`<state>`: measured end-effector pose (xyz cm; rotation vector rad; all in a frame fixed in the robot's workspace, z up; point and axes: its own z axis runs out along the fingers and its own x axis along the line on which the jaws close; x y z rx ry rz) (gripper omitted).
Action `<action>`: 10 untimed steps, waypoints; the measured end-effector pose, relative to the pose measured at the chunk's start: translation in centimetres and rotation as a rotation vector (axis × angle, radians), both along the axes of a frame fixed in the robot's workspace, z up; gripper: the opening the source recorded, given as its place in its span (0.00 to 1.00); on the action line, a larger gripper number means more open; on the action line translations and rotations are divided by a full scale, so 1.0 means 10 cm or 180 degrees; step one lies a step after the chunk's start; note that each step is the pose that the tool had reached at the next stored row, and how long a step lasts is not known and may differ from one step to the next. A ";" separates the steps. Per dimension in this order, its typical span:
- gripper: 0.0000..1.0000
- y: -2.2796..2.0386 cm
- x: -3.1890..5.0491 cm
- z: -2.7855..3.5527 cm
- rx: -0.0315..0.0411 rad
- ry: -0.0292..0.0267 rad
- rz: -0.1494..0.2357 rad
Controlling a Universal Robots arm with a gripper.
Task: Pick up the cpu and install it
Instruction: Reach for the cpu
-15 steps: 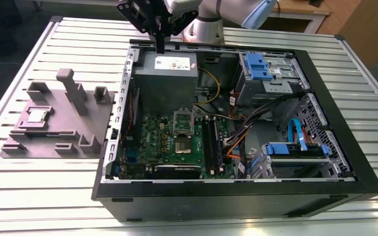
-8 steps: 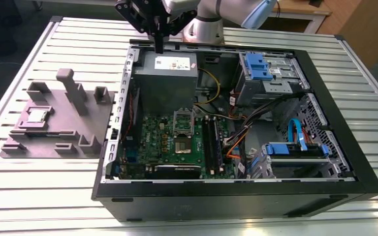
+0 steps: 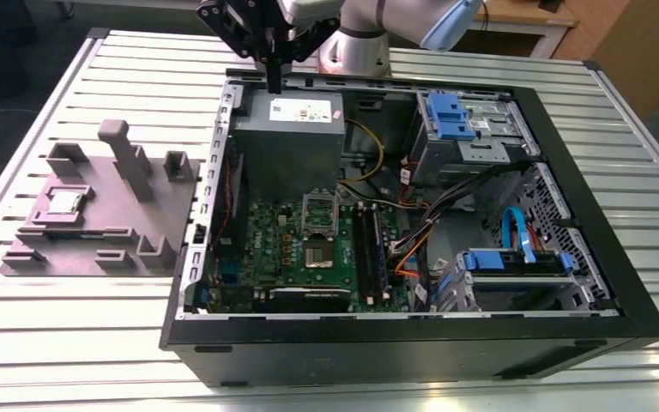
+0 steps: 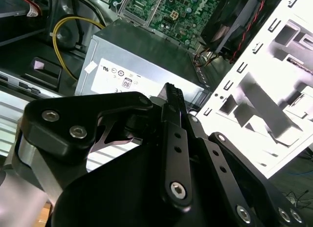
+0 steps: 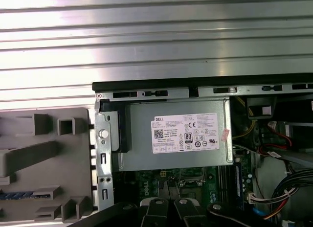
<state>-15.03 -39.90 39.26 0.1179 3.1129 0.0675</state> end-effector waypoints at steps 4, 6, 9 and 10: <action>0.10 0.000 -0.014 -0.011 0.0000 0.0016 0.0000; 0.10 0.000 -0.024 -0.020 0.0000 0.0033 0.0000; 0.10 0.000 -0.040 -0.029 0.0000 0.0044 0.0000; 0.10 0.000 -0.042 -0.030 0.0000 0.0045 0.0000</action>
